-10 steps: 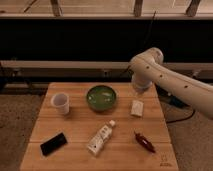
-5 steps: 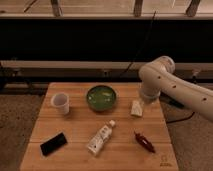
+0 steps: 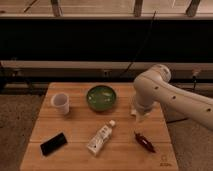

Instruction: Move the arm in a circular motion

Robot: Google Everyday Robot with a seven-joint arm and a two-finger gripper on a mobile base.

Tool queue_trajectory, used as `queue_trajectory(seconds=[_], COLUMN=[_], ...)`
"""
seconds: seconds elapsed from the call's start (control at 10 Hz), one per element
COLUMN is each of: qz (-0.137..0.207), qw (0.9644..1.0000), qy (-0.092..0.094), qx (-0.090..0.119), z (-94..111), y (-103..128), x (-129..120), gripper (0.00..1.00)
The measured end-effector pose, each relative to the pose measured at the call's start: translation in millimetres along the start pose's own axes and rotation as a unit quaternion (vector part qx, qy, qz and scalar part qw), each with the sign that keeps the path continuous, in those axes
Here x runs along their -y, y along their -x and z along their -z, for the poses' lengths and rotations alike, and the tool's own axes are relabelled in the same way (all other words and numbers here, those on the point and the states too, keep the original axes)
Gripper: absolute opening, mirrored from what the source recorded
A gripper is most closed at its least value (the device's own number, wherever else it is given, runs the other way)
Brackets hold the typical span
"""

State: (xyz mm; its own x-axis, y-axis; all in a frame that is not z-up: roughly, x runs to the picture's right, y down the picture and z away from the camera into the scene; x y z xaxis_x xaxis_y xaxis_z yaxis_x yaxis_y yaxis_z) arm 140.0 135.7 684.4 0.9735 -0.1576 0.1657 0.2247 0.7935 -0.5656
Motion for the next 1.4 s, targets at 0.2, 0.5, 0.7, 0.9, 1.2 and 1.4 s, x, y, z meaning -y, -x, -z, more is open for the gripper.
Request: queue_trajectory(seconds=[0.2, 0.5, 0.7, 0.9, 1.2, 1.4], qz=[0.019, 0.079, 0.147, 0.204, 0.251, 0.250], qw=[0.9997, 0.9962, 0.9880, 0.9776, 0.9663, 0.9667], qy=[0.006, 0.009, 0.013, 0.015, 0.027, 0.034], qx=[0.013, 0.035, 0.046, 0.050, 0.048, 0.042], z=[-1, -3, -9, -15, -30, -41], y=[25, 76, 123, 157, 169, 155], x=[0, 15, 41, 70, 132, 178], gripper=[0.80, 0.80, 0.80, 0.80, 0.80, 0.80])
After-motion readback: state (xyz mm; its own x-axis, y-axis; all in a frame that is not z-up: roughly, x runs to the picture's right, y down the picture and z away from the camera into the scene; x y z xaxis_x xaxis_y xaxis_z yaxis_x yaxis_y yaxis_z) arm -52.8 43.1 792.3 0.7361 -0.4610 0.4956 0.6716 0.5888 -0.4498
